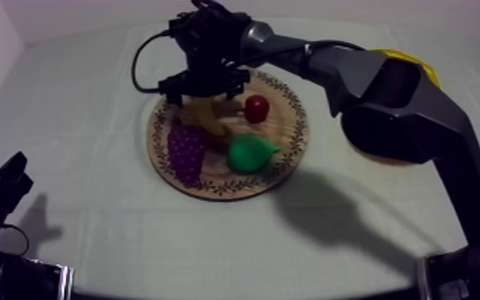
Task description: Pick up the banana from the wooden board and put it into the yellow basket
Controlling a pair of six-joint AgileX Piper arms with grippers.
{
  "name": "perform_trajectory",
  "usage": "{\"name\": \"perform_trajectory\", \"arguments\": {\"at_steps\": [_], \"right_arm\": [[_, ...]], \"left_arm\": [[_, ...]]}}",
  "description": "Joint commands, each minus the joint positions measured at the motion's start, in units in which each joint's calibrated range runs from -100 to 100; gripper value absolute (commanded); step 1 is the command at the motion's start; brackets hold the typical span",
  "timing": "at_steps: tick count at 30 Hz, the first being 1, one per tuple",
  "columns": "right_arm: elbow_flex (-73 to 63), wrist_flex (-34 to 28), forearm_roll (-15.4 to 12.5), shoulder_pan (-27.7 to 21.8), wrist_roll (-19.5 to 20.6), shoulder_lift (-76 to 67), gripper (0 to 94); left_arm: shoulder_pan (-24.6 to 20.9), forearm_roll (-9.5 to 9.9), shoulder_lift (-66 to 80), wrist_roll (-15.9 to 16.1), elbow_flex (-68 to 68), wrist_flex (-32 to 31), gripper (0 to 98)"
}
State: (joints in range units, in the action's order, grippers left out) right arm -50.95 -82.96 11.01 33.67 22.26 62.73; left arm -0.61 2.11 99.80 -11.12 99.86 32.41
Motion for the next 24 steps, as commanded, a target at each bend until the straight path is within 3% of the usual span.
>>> {"name": "perform_trajectory", "arguments": {"at_steps": [1,16,24], "right_arm": [[-0.3,0.1,0.0,-0.1,-0.1,0.2,59.7],[-1.3,1.9,-2.6,-1.2,-3.3,1.7,33.9],[-0.3,2.8,-3.3,-0.8,-4.2,2.3,26.0]], "left_arm": [[0.0,0.02,0.0,0.0,0.0,0.0,0.1],[0.0,0.02,0.0,0.0,0.0,0.0,0.1],[0.0,0.02,0.0,0.0,0.0,0.0,0.1]]}}
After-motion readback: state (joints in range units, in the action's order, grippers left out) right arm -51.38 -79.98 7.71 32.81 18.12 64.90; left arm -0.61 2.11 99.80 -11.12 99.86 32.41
